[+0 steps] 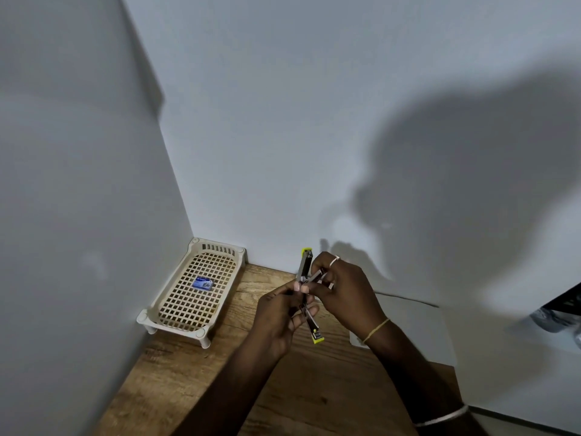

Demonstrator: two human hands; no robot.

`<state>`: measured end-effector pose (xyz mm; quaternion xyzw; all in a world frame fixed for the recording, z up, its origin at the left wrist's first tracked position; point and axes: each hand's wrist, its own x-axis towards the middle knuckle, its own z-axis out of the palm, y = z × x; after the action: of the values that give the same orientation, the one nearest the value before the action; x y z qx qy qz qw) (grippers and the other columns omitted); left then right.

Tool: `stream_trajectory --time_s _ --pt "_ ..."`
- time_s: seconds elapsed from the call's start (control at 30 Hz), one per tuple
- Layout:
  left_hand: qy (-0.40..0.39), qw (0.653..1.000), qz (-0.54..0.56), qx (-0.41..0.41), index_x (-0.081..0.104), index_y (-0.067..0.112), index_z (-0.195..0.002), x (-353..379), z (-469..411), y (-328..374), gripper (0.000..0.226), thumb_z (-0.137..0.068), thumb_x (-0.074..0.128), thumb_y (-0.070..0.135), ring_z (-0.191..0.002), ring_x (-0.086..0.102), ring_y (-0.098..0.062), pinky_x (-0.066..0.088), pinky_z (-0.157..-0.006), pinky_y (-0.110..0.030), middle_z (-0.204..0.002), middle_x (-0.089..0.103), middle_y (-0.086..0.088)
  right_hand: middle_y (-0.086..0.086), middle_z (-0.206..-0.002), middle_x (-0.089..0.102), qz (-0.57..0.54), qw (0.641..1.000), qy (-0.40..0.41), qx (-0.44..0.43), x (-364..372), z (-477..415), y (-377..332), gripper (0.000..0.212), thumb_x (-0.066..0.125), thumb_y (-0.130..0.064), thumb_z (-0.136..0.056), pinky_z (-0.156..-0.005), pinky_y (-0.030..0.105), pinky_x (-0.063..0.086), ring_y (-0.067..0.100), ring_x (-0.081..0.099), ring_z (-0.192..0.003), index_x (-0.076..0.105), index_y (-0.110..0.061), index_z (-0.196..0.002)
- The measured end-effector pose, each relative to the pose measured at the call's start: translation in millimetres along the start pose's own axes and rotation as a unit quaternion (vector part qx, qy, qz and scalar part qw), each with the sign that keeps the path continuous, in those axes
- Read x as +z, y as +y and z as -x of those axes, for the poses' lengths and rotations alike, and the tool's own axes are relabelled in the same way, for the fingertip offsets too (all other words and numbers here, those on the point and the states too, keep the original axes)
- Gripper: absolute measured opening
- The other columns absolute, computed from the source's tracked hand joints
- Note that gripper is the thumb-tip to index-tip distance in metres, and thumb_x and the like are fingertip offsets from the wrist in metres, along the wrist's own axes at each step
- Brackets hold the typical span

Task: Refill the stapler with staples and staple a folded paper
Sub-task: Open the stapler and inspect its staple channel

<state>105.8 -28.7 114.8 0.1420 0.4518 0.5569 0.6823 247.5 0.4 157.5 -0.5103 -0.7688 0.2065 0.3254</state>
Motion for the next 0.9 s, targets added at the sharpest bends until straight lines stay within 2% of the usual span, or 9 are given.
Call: stream_trajectory --time_s 0.1,0.2,0.3,0.47,0.57,0.67,0.73,0.83,0.9 --pt "0.002 0.999 0.037 -0.002 0.081 0.006 -0.083 2.2 1.1 0.1 0.035 -0.097 0.051 -0.007 -0.074 0.073 -0.018 0.062 -0.064 -0.034 -0.079 0.075 -0.009 -0.020 -0.079 0.067 -0.026 0.999 0.032 0.002 1.4 5.8 1.5 0.019 0.076 -0.038 -0.077 -0.064 0.027 0.053 0.002 0.064 -0.076 0.060 -0.033 -0.087" --pt "0.003 0.996 0.086 -0.008 0.071 0.000 -0.101 3.4 1.5 0.7 0.017 -0.099 0.054 0.000 -0.076 0.073 -0.018 0.062 -0.063 -0.033 -0.084 0.074 -0.011 -0.019 -0.081 0.070 -0.057 0.998 0.040 0.008 2.0 13.4 4.5 0.014 0.076 -0.038 -0.081 -0.066 0.022 0.055 0.000 0.068 -0.083 0.065 -0.032 -0.086" --pt "0.002 0.993 0.120 0.007 0.069 0.000 -0.097 5.8 1.2 1.7 0.016 -0.099 0.053 0.001 -0.072 0.074 -0.018 0.061 -0.060 -0.030 -0.087 0.073 -0.011 -0.017 -0.082 0.071 -0.089 0.995 0.045 0.023 4.2 21.4 6.3 0.013 0.080 -0.031 -0.081 -0.064 0.019 0.056 0.002 0.070 -0.081 0.066 -0.031 -0.083" --pt "-0.006 0.990 0.139 0.036 0.070 0.002 -0.092 9.5 3.2 0.7 0.019 -0.099 0.054 0.000 -0.081 0.076 -0.019 0.062 -0.065 -0.029 -0.089 0.076 -0.010 -0.014 -0.084 0.073 -0.121 0.990 0.055 0.034 7.8 33.5 6.6 0.017 0.080 -0.024 -0.082 -0.070 0.023 0.058 0.003 0.072 -0.082 0.065 -0.030 -0.087" --pt "-0.003 0.987 0.152 0.044 0.071 0.006 -0.087 11.7 3.7 -1.7 0.024 -0.098 0.053 -0.006 -0.088 0.076 -0.018 0.061 -0.063 -0.028 -0.093 0.077 -0.008 -0.017 -0.090 0.072 -0.132 0.987 0.075 0.047 8.2 37.9 5.7 0.025 0.083 -0.028 -0.080 -0.072 0.020 0.056 0.002 0.071 -0.085 0.062 -0.032 -0.093" --pt "-0.006 0.985 0.159 0.061 0.069 0.005 -0.096 12.2 3.6 -2.5 0.022 -0.098 0.051 -0.006 -0.098 0.073 -0.019 0.060 -0.063 -0.026 -0.100 0.076 -0.009 -0.015 -0.098 0.073 -0.158 0.982 0.075 0.074 8.7 40.5 5.4 0.035 0.086 -0.035 -0.076 -0.075 0.024 0.058 0.001 0.071 -0.092 0.059 -0.032 -0.098" --pt "-0.010 0.984 0.167 0.067 0.070 0.003 -0.101 12.6 3.9 -3.6 0.021 -0.098 0.050 -0.005 -0.098 0.073 -0.019 0.061 -0.063 -0.026 -0.101 0.076 -0.010 -0.015 -0.101 0.074 -0.180 0.977 0.072 0.087 8.7 41.0 6.6 0.041 0.088 -0.032 -0.073 -0.077 0.025 0.059 0.001 0.071 -0.096 0.058 -0.032 -0.101" --pt "-0.010 0.980 0.184 0.071 0.071 0.003 -0.100 12.5 4.5 -6.8 0.024 -0.098 0.049 -0.007 -0.094 0.076 -0.016 0.063 -0.071 -0.028 -0.098 0.078 -0.007 -0.024 -0.102 0.071 -0.184 0.977 0.072 0.082 9.3 40.7 9.1 0.047 0.089 -0.022 -0.072 -0.076 0.015 0.055 -0.002 0.069 -0.097 0.061 -0.036 -0.107" --pt "-0.013 0.979 0.191 0.076 0.072 0.003 -0.102 10.8 5.0 -9.2 0.025 -0.096 0.050 -0.008 -0.096 0.075 -0.017 0.063 -0.079 -0.030 -0.100 0.078 -0.008 -0.023 -0.099 0.071 -0.188 0.976 0.074 0.079 9.8 39.1 11.4 0.047 0.088 -0.018 -0.072 -0.075 0.013 0.053 -0.001 0.070 -0.095 0.064 -0.037 -0.108"
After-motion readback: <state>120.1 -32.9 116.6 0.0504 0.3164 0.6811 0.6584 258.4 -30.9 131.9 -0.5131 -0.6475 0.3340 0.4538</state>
